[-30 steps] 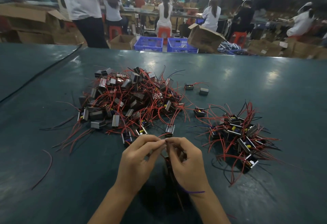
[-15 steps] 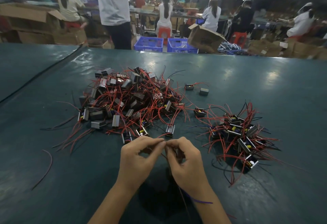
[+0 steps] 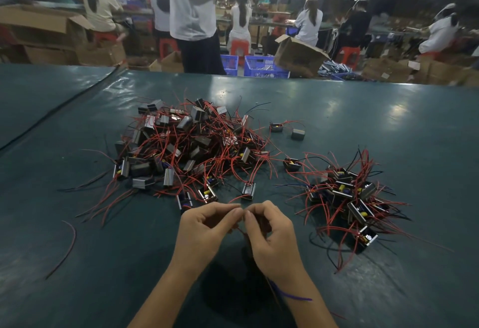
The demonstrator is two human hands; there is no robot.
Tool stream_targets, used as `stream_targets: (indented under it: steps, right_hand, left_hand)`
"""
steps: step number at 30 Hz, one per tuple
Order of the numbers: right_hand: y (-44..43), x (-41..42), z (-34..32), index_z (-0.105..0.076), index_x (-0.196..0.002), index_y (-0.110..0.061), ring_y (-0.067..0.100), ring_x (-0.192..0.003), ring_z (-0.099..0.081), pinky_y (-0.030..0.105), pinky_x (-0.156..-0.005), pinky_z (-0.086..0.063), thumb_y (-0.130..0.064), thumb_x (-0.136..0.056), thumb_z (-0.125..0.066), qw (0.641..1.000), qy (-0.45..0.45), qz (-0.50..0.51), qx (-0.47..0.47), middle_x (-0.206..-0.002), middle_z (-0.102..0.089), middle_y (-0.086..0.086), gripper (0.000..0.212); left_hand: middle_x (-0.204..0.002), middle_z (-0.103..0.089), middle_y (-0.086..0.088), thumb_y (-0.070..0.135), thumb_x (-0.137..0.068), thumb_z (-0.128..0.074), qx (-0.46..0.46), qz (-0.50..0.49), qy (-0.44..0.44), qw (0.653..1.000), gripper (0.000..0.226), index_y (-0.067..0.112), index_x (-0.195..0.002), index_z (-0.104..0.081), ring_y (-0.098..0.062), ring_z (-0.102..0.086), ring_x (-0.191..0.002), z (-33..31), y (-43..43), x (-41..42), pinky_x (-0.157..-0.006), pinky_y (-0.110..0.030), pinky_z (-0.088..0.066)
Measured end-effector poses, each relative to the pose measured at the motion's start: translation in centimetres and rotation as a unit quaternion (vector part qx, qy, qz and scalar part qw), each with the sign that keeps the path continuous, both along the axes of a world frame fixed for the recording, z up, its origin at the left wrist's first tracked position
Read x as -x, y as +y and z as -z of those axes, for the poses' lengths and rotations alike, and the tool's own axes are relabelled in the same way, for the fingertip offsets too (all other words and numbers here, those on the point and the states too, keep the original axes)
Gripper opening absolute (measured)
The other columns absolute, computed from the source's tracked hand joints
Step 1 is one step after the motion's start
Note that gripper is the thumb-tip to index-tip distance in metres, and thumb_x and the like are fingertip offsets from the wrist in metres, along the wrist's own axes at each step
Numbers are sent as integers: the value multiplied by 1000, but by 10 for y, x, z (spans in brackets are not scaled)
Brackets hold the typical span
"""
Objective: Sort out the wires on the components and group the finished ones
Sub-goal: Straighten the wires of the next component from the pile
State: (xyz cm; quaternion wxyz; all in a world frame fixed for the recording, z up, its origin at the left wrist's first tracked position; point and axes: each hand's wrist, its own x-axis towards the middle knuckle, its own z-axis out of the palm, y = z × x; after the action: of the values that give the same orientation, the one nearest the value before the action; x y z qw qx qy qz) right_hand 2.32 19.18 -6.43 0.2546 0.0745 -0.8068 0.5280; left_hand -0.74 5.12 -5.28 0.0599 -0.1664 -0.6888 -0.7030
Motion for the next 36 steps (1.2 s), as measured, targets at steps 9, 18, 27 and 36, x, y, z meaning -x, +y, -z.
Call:
stream_targets:
  steps: [9, 18, 27, 36]
  right_hand:
    - [3, 0, -1, -63, -85, -29, 15, -73, -57, 28, -64, -47, -21, -91, -62, 1000, 4, 9, -29, -77, -58, -14, 10]
    - [0, -1, -1, -66, -87, -16, 11, -71, -54, 28, -60, -47, -17, -91, -61, 995, 48, 29, -84, -80, -53, -17, 7]
    - [4, 0, 0, -66, -86, -18, 11, -73, -56, 28, -63, -47, -19, -90, -63, 997, 25, 16, -69, -78, -55, -18, 5]
    - [5, 1, 1, -63, -83, -28, 7, -66, -51, 19, -62, -38, -23, -90, -64, 998, 8, -26, -55, -74, -52, -20, 8]
  left_hand:
    - [-70, -66, 10, 21, -87, -66, 173, -50, 155, 971, 9, 18, -80, -72, -8, -64, -65, 7, -3, 2, -58, -22, -52]
    - [-54, -53, 4, 24, -91, -62, 16, 45, -103, 994, 31, 20, -62, -68, -9, -47, -53, -3, 1, 2, -51, -22, -41]
    - [-82, -62, 10, 34, -90, -65, 231, -63, 281, 929, 23, 14, -89, -74, -8, -59, -64, 7, -14, 7, -52, -27, -50]
    - [-90, -66, 5, 31, -87, -68, 200, -44, 312, 928, 23, 10, -90, -77, -11, -65, -75, 2, -22, 9, -62, -30, -55]
